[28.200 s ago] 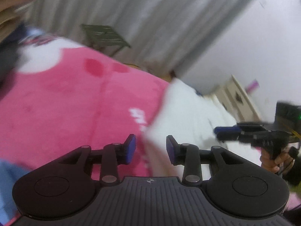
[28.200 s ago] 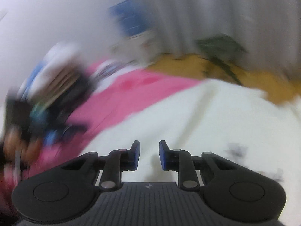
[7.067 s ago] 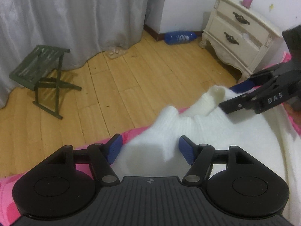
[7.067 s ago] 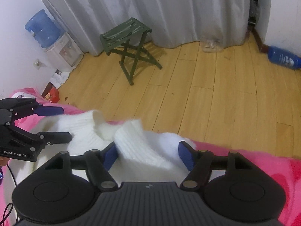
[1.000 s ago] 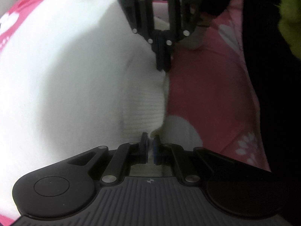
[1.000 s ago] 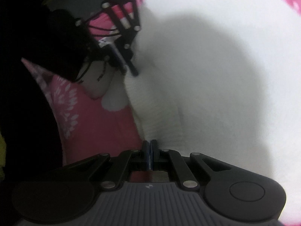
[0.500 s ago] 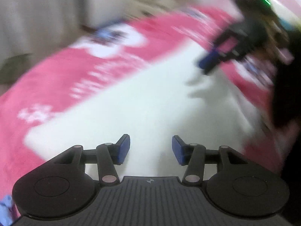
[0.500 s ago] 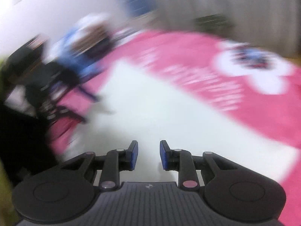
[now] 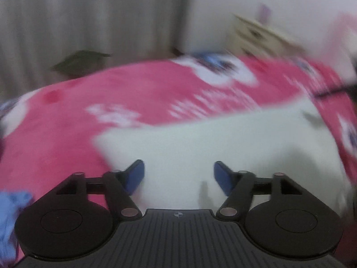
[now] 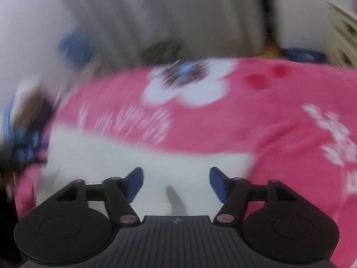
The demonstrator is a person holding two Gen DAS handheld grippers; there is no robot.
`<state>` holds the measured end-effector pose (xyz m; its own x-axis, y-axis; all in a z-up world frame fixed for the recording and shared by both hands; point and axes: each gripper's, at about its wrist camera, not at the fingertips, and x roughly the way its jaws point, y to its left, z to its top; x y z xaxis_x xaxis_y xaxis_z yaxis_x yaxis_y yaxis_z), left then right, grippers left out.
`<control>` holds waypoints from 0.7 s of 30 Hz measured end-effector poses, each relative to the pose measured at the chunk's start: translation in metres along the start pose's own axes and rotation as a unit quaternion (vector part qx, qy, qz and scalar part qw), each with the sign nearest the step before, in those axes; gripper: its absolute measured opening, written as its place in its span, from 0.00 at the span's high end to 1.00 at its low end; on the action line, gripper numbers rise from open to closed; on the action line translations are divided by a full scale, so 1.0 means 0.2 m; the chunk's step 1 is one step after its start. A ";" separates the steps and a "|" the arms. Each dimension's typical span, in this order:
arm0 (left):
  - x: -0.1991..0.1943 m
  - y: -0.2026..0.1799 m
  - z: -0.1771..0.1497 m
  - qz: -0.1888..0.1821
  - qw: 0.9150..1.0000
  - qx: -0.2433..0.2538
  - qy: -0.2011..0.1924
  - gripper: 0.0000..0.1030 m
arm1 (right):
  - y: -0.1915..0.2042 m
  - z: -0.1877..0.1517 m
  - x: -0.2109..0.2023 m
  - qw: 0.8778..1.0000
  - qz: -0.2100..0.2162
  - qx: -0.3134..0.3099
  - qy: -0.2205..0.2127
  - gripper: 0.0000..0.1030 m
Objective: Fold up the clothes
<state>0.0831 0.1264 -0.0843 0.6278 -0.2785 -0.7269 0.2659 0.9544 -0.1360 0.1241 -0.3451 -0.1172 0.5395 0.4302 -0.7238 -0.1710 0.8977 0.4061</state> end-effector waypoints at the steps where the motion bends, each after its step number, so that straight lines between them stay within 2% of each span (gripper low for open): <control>1: 0.01 0.05 0.00 0.009 1.000 -0.030 -0.003 0.28 | -0.09 0.01 -0.01 0.999 -0.003 0.041 -0.009 0.23; 4: 0.08 0.19 -0.03 0.014 0.992 -0.126 0.007 0.28 | -0.34 -0.03 0.04 0.986 0.035 0.163 -0.004 0.20; 7: 0.16 0.27 -0.05 -0.007 0.980 -0.200 0.014 0.28 | -0.42 -0.07 0.15 0.977 0.065 0.203 0.029 0.19; 11: 0.24 0.31 -0.06 -0.035 0.970 -0.239 0.003 0.24 | -0.41 -0.10 0.28 0.965 0.124 0.223 0.055 0.18; 13: 0.26 0.32 -0.06 -0.042 0.968 -0.247 -0.001 0.17 | -0.38 -0.11 0.34 0.961 0.138 0.230 0.064 0.15; 16: 0.27 0.30 -0.08 -0.042 0.966 -0.255 -0.011 0.14 | -0.37 -0.16 0.38 0.957 0.149 0.243 0.055 0.14; 18: 0.27 0.28 -0.10 -0.053 0.965 -0.256 -0.011 0.17 | -0.37 -0.20 0.38 0.951 0.167 0.255 0.048 0.14; 19: 0.27 0.27 -0.10 -0.061 0.966 -0.253 -0.009 0.25 | -0.37 -0.21 0.38 0.948 0.178 0.260 0.048 0.14; 21: 0.28 0.25 -0.09 -0.063 0.969 -0.239 -0.003 0.27 | -0.39 -0.21 0.37 0.945 0.187 0.263 0.049 0.20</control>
<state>0.1184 0.1606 -0.1431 0.6177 -0.3951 -0.6799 -0.0271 0.8534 -0.5206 0.1418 -0.3786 -0.2256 0.4394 0.7375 -0.5127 0.1126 0.5211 0.8460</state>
